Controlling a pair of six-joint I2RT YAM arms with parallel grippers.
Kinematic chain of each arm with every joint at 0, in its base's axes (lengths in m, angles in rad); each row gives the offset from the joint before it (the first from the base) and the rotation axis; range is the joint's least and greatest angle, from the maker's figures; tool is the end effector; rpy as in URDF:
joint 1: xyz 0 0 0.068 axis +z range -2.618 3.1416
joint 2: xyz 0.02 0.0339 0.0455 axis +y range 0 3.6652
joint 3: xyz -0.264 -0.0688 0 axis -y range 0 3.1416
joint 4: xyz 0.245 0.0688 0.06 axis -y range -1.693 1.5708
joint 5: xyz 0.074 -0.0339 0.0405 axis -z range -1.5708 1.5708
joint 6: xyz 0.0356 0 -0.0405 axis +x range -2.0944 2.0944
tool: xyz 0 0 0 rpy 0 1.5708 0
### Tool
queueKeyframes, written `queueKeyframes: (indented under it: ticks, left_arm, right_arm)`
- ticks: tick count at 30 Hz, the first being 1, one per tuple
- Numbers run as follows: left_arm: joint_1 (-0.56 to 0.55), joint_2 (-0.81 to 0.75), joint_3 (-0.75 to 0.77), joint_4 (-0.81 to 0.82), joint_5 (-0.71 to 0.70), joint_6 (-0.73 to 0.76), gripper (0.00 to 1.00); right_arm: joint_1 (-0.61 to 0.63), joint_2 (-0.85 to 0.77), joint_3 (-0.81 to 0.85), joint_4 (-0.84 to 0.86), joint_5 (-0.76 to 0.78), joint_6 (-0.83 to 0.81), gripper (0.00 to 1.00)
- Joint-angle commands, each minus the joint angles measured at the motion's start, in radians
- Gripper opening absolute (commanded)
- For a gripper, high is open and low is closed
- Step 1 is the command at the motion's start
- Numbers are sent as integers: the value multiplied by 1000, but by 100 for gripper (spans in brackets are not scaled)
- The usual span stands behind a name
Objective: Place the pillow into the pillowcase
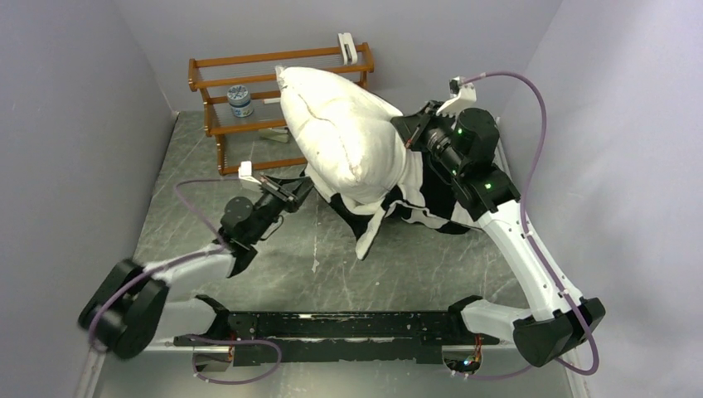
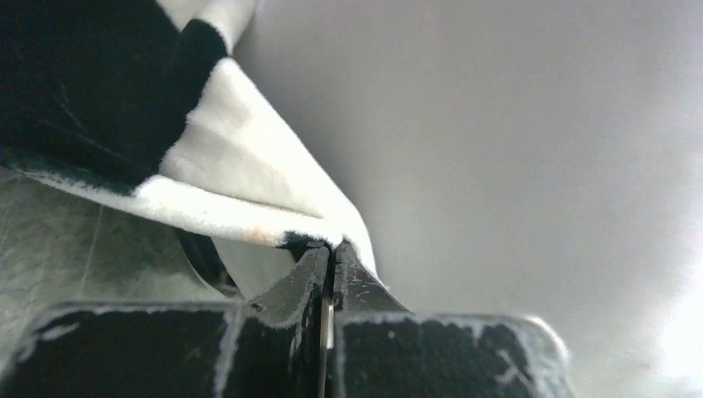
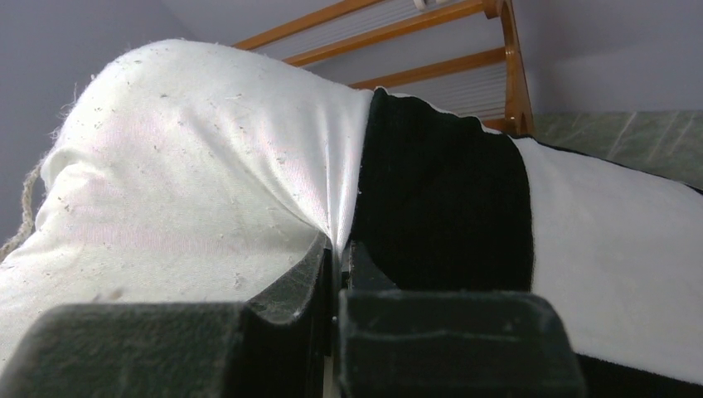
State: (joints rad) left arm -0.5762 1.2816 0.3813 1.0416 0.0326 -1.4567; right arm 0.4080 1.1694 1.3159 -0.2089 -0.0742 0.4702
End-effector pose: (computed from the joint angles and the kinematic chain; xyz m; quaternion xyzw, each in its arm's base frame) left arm 0.2111 -0.1385 0.2273 -0.2681 0.5981 -0.6477 0.3884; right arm 0.2374 0.1055 0.4448 -0.0027 0.7288 0.3154 0.6078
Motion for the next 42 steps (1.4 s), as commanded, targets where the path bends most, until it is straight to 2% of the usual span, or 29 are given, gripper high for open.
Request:
queueKeyframes:
  ticks: [1,4,10,15,19,23,25,29,35,38,42]
  left_arm:
    - [38,-251,79,-480,53,219,5]
    - [63,-349,150,-704,30,327,5]
    - [225,-311,213,-772,210,375,5]
    - [272,-342,331,-922,206,497,5]
    - [282,-338,394,-978,284,520,5]
    - [298,-361,458,-1187,222,609,5]
    - [340,-329,510,-1283,262,665,5]
    - [410,-287,564,-1322,358,694,5]
    - [452,-287,519,-1303,413,688,5]
    - [449,-301,376,-1247,492,643,5]
    - [444,-355,191,-1250,500,646,5]
  right_arm:
    - [-6,-59,-32,177,32,-4,0]
    - [-7,-60,-59,178,39,-10,0]
    - [-8,-79,-93,169,53,-25,0]
    - [-8,-94,-134,157,39,-32,0]
    - [-8,-95,-175,157,15,-17,0]
    - [-9,-87,-196,134,-2,-10,0]
    - [-9,-85,-203,122,2,-10,0]
    - [-8,-83,-218,103,10,-9,0]
    - [-8,-86,-247,55,36,-32,0]
    - [-9,-98,-279,25,31,-49,0]
    - [-7,-103,-316,-49,5,-84,0]
